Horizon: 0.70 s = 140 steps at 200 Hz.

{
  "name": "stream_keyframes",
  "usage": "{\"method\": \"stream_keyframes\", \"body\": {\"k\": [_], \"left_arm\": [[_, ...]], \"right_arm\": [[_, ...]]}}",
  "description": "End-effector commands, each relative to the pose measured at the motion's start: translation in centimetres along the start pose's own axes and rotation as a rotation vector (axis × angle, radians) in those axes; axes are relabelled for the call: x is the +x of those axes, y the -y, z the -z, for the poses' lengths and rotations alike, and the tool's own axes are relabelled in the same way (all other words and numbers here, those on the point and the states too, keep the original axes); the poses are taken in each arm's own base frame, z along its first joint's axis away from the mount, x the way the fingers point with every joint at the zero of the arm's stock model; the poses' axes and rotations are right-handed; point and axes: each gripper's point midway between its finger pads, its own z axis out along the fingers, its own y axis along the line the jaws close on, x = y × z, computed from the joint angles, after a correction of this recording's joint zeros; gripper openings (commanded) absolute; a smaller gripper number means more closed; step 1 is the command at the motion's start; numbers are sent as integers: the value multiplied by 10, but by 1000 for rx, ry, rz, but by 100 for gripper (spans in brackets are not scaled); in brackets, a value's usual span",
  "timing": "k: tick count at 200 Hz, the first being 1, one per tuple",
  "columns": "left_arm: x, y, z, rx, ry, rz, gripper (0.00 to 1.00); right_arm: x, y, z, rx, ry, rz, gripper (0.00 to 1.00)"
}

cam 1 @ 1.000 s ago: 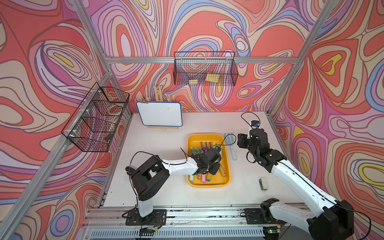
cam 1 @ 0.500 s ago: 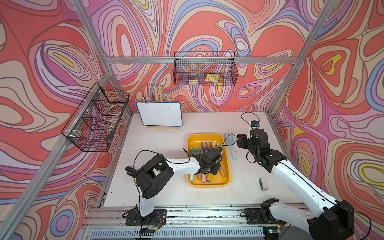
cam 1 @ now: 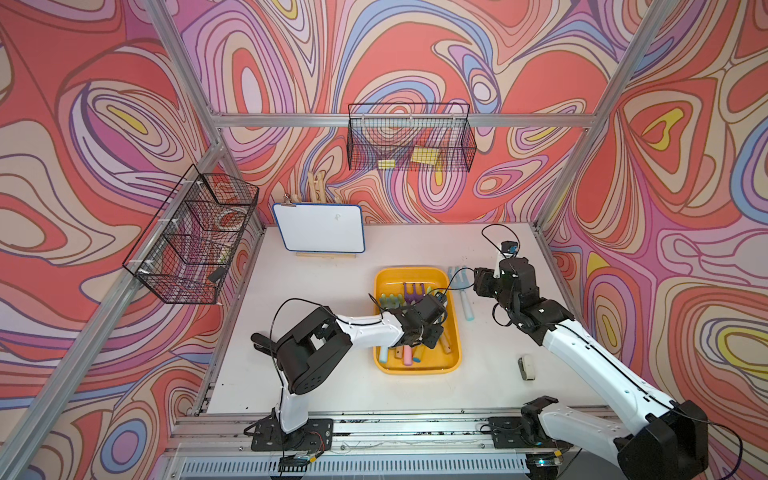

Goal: Take the hand rake out of the storage box
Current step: Pick up the rake from the storage box.

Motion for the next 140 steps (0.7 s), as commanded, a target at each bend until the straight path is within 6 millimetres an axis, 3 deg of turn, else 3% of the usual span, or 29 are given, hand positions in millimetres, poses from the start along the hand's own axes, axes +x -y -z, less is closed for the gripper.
{"method": "stream_keyframes", "body": {"k": [1, 64, 140], "left_arm": [[8, 0, -5, -12, -34, -3, 36], [0, -9, 12, -60, 5, -32, 12], [-14, -17, 42, -102, 84, -44, 12]], "right_arm": [[-2, -2, 3, -15, 18, -6, 61], [-1, -4, 2, -25, 12, -6, 61], [1, -5, -1, -27, 5, -1, 61]]}}
